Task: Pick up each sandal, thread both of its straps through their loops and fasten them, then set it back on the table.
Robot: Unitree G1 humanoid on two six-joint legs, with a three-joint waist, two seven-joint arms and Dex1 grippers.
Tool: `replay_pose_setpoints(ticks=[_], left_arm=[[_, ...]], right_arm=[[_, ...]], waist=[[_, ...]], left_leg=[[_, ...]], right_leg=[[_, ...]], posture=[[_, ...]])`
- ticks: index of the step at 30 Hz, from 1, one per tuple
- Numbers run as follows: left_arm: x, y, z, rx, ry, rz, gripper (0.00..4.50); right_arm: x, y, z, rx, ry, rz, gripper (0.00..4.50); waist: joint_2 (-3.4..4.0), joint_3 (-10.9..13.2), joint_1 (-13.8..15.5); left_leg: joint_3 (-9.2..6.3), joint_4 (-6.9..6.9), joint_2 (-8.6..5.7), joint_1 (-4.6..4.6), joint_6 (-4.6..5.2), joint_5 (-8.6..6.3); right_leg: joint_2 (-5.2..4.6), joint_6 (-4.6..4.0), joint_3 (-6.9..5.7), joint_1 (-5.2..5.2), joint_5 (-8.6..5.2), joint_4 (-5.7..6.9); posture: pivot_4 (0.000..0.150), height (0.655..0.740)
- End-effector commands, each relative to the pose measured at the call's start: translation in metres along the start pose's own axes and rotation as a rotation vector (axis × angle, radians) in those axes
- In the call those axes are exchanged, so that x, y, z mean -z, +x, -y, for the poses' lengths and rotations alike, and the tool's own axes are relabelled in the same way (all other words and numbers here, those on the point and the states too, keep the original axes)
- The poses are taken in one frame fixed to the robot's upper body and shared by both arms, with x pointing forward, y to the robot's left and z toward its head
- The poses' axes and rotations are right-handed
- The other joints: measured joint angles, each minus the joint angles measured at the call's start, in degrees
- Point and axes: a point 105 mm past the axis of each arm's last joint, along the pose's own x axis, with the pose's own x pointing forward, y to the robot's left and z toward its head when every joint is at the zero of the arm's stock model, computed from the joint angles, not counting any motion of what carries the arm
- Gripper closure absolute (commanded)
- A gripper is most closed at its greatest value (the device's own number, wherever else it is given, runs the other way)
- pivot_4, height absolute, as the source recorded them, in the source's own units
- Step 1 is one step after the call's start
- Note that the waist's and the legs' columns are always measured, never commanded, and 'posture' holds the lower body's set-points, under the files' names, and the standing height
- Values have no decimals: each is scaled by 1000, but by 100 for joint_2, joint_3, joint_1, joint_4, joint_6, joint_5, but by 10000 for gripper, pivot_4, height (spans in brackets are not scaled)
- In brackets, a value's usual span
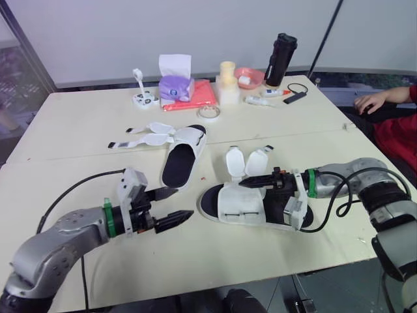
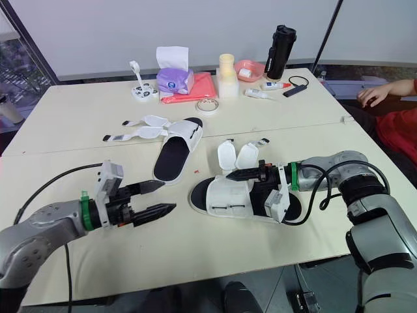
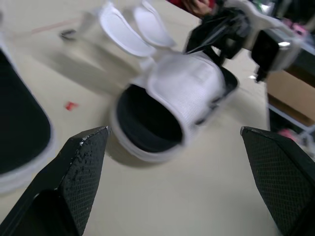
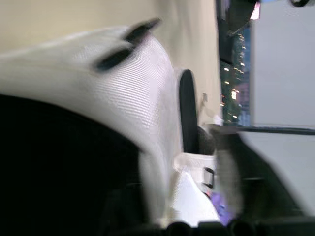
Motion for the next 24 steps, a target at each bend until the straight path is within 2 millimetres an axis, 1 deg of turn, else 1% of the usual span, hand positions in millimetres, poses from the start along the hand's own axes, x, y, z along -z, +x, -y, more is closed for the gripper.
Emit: replay_pose_setpoints(ticks=[1, 6, 9, 10, 12, 14, 16, 20, 22, 24], left_arm=[[4, 9, -9, 28, 79, 3, 0], [8, 26, -24, 103, 156, -18, 0], [8, 45, -27, 184, 208, -32, 0], [9, 49, -28, 203, 219, -35, 0], [11, 56, -27, 249, 233, -42, 5589], [13, 64, -25, 290, 239, -46, 13760], [17, 73, -21, 334, 236, -54, 24327], [22, 86, -13, 385, 241, -66, 43982], [24, 94, -8, 397, 247, -69, 43982], [29, 99, -7, 393, 260, -91, 43982]], right_arm=[[5, -9, 17, 72, -55, -41, 657], [11, -26, 19, 110, -55, -139, 219], [20, -50, 16, 135, -39, -280, 219], [22, -55, 15, 136, -36, -311, 219], [26, -68, 10, 142, -9, -384, 0], [30, -81, 8, 174, 26, -463, 0], [35, -91, 7, 213, 68, -535, 0], [38, -96, 4, 221, 130, -585, 0], [42, -98, 3, 226, 175, -616, 0], [52, -99, 2, 247, 260, -662, 0]], waist=[[0, -1, 2], [0, -1, 9], [0, -1, 15], [0, -1, 21], [0, -2, 7], [1, -2, -16], [2, -3, -16], [3, -3, -30], [3, -3, -9], [3, -3, -3]], left_leg=[[0, -2, -6, 1, 1, 1], [-1, -5, -34, -3, 8, 7], [-1, -6, -37, -3, 10, 7], [-4, -5, -41, -6, 13, 9], [-4, -5, -42, -9, 19, 12], [-2, -6, -41, -10, 21, 11], [-5, -8, -41, -10, 24, 10], [-4, -7, -42, -9, 29, 10], [-5, -7, -42, -9, 31, 9], [-5, -5, -42, -10, 35, 7]], right_leg=[[-2, 0, 0, 0, 0, 0], [-20, 0, -13, 0, 0, 3], [-22, 1, -15, 3, 0, 3], [-21, 1, -21, 5, 0, 3], [-23, 2, -23, 2, 0, 3], [-22, 2, -22, 2, 0, 3], [-19, 2, -23, 3, 0, 3], [-17, 2, -23, 7, 0, 3], [-17, 2, -23, 7, 0, 3], [-18, 3, -24, 9, 1, 3]], posture=[[1500, 7400], [1500, 7400], [1500, 7400], [1500, 7400], [1500, 7400], [1500, 7400], [1500, 7400], [1500, 7400], [1500, 7400], [1500, 7400]])
